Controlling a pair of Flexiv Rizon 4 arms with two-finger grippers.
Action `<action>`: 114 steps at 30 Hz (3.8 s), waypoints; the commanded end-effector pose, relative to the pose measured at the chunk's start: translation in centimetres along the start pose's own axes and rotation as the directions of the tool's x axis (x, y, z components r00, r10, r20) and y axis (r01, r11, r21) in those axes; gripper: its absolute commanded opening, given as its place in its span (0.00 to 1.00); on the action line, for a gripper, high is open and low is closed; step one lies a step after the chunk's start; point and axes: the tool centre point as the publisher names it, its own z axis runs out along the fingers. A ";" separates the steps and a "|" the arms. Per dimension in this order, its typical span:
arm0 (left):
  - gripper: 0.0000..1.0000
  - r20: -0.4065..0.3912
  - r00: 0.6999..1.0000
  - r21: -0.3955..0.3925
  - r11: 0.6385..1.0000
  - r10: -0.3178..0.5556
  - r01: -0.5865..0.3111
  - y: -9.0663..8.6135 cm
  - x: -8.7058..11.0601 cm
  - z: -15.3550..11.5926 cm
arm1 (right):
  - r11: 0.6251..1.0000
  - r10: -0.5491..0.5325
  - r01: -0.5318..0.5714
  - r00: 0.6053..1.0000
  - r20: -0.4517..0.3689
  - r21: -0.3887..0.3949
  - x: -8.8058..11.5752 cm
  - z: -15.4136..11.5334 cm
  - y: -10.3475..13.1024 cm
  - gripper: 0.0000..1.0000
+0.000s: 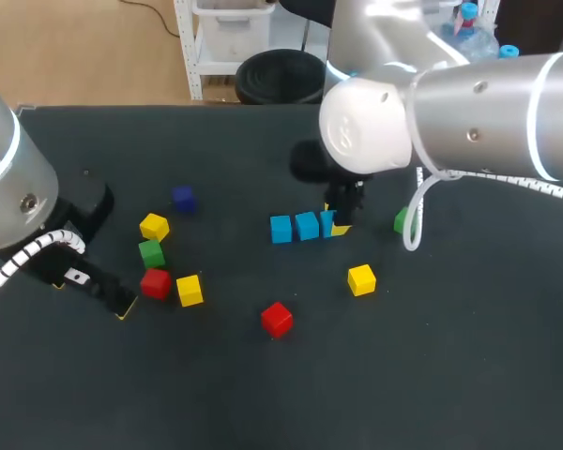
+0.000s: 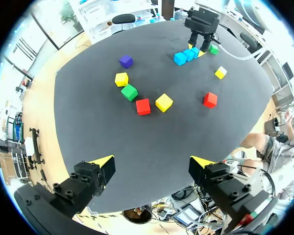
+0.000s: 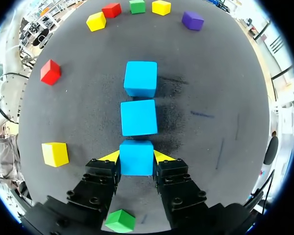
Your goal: Place the blue cubes, place green cubes on the blue cubes, place the yellow cubes on the green cubes, then place the red cubes on the yellow cubes, and place purple cube on the red cubes.
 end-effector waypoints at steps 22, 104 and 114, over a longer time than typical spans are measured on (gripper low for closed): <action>1.00 0.000 1.000 0.003 1.000 0.002 -0.002 0.1 0.0 0.1 | 1.000 0.010 -0.010 1.000 -0.003 0.001 0.4 0.1 -0.1 0.05; 1.00 0.000 1.000 0.003 1.000 0.002 -0.002 0.1 0.0 0.1 | 0.910 0.408 -0.402 0.912 -0.048 0.102 7.9 -3.9 4.4 1.00; 1.00 0.000 1.000 0.003 1.000 0.002 -0.002 0.1 0.0 0.1 | 0.871 0.474 -0.464 0.880 -0.027 0.162 9.5 -6.0 3.8 1.00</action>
